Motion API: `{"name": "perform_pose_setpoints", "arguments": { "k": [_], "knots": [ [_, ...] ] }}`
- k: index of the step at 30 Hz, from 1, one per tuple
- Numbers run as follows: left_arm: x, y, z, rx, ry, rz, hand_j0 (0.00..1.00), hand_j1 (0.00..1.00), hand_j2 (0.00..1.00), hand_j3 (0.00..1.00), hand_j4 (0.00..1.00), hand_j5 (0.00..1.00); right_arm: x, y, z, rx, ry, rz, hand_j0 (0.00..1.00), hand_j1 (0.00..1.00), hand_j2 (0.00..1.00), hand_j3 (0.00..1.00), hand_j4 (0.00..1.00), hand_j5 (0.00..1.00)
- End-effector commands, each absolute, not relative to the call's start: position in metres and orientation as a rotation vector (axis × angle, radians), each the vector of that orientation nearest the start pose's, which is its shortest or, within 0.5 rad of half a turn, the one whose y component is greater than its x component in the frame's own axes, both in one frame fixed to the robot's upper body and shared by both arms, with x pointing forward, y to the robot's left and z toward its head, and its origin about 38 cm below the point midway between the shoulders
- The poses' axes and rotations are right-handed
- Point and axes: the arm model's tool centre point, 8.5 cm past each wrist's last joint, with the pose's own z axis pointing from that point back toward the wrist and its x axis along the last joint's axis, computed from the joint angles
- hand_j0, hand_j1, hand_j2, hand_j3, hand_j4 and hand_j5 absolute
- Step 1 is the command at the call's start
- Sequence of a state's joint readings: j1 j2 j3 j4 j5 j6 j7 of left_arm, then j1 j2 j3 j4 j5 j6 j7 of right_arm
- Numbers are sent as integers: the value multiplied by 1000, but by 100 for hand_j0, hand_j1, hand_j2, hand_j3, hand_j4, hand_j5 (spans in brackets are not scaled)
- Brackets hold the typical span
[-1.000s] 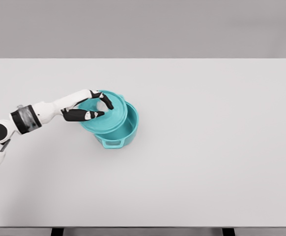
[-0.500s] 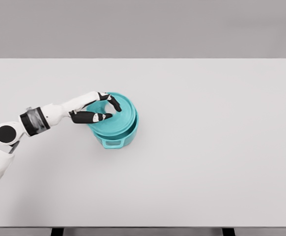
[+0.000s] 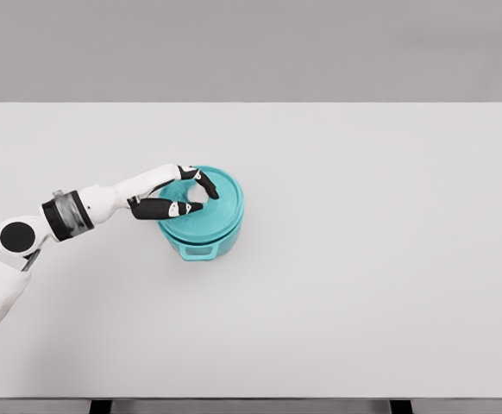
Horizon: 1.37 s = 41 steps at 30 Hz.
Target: Cover the pot with left arm
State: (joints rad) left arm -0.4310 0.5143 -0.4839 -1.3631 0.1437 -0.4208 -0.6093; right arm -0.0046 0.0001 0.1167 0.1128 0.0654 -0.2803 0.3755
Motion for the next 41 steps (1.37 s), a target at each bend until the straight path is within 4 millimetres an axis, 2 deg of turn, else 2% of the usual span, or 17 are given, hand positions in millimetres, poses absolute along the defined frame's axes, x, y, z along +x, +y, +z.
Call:
{"name": "perform_pose_setpoints", "arguments": {
  "k": [1, 4, 5, 16, 21, 24, 27, 32, 33, 35, 36, 38, 40, 41],
  "knots": [
    [423, 233, 143, -295, -1658, -1330, 59, 59, 59, 59, 59, 59, -13, -240, -254, 309, -125, 216, 100, 100, 100, 100, 100, 100],
    [424, 236, 143, -288, -1652, -1331, 80, 80, 80, 80, 80, 80, -13, -240, -254, 309, -125, 216, 100, 100, 100, 100, 100, 100],
    [424, 237, 143, -287, -1653, -1330, 83, 83, 83, 83, 83, 83, -13, -240, -254, 309, -125, 216, 100, 100, 100, 100, 100, 100],
    [424, 239, 142, -282, -1643, -1322, 84, 84, 84, 84, 84, 84, -13, -240, -254, 309, -127, 217, 100, 100, 100, 100, 100, 100],
    [425, 253, 152, -252, -1644, -1332, 97, 97, 97, 97, 97, 97, -13, -240, -254, 309, -125, 216, 100, 100, 100, 100, 100, 100],
    [424, 262, 162, -243, -1655, -1333, 100, 100, 100, 100, 100, 100, -13, -240, -254, 309, -127, 217, 100, 100, 100, 100, 100, 100],
    [425, 289, 189, -257, -1696, -1277, 100, 100, 100, 100, 100, 100, -13, -240, -254, 309, -127, 217, 100, 100, 100, 100, 100, 100],
    [417, 286, 206, -285, -1733, -1298, 100, 100, 100, 100, 100, 100, -13, -240, -254, 309, -125, 216, 100, 100, 100, 100, 100, 100],
    [414, 295, 209, -259, -1719, -1319, 100, 100, 100, 100, 100, 100, -13, -240, -254, 309, -125, 216, 100, 100, 100, 100, 100, 100],
    [402, 327, 231, -157, -1695, -1434, 100, 100, 100, 100, 100, 100, -13, -240, -254, 309, -125, 216, 100, 100, 100, 100, 100, 100],
    [398, 335, 236, -135, -1701, -1468, 100, 100, 100, 100, 100, 100, -13, -240, -254, 309, -125, 216, 100, 100, 100, 100, 100, 100],
    [399, 360, 250, -41, -1697, -1464, 100, 100, 100, 100, 100, 100, -13, -240, -254, 309, -127, 217, 100, 100, 100, 100, 100, 100],
    [395, 380, 257, 68, -1679, -1475, 100, 100, 100, 100, 100, 100, -13, -240, -254, 309, -125, 216, 100, 100, 100, 100, 100, 100],
    [394, 383, 256, 78, -1675, -1469, 100, 100, 100, 100, 100, 100, -13, -240, -254, 309, -125, 216, 100, 100, 100, 100, 100, 100]
  ]
}}
